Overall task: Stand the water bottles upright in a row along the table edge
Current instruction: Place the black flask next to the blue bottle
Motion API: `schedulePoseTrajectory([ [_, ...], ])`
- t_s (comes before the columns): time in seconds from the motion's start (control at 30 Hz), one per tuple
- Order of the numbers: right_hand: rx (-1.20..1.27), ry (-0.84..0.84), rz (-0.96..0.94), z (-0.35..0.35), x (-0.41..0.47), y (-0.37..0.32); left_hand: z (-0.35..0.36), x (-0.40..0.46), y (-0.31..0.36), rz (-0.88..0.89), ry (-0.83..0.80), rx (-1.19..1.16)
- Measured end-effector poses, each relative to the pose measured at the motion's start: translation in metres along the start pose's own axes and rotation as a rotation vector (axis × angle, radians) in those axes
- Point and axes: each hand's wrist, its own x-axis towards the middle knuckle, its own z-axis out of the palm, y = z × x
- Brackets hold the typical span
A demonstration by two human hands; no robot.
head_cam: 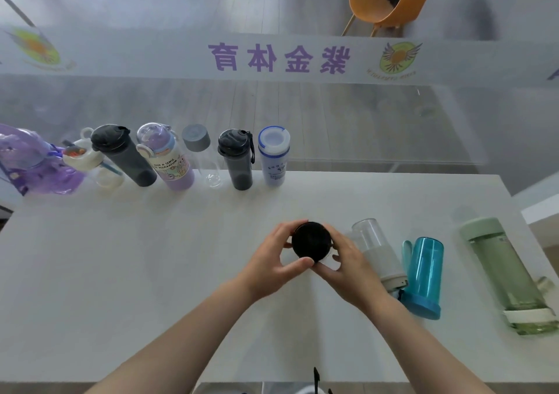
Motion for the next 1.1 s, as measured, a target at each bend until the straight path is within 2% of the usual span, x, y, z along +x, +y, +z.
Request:
schedulePoseTrajectory([
  [0.17, 0.239, -0.115, 0.162, -0.006, 0.005, -0.001, -0.001, 0.017, 0.010, -0.041, -0.040, -0.026],
  [0.3, 0.243, -0.091, 0.166, 0.000, 0.002, 0.011, -0.005, 0.029, 0.013, -0.114, -0.074, -0.067],
  [0.47, 0.285, 0.118, 0.105, 0.032, -0.015, 0.018, -0.003, 0.032, 0.013, -0.135, -0.008, -0.050],
  [0.6, 0.359, 0.239, 0.129, 0.052, -0.019, 0.013, 0.005, 0.027, 0.014, -0.073, 0.001, 0.024],
  [0.77, 0.330, 0.292, 0.148, 0.053, -0.009, 0.010, 0.010, 0.023, 0.016, -0.030, 0.042, 0.041],
  [0.9, 0.292, 0.257, 0.124, 0.050, -0.007, 0.012, 0.008, 0.023, 0.010, -0.006, 0.015, 0.063],
  [1.0, 0.298, 0.227, 0.091, 0.046, -0.002, 0.016, -0.001, 0.018, -0.011, -0.032, -0.099, 0.174],
  [1.1, 0.272, 0.201, 0.088, 0.042, 0.006, 0.022, -0.016, 0.006, -0.044, -0.167, -0.132, 0.393],
])
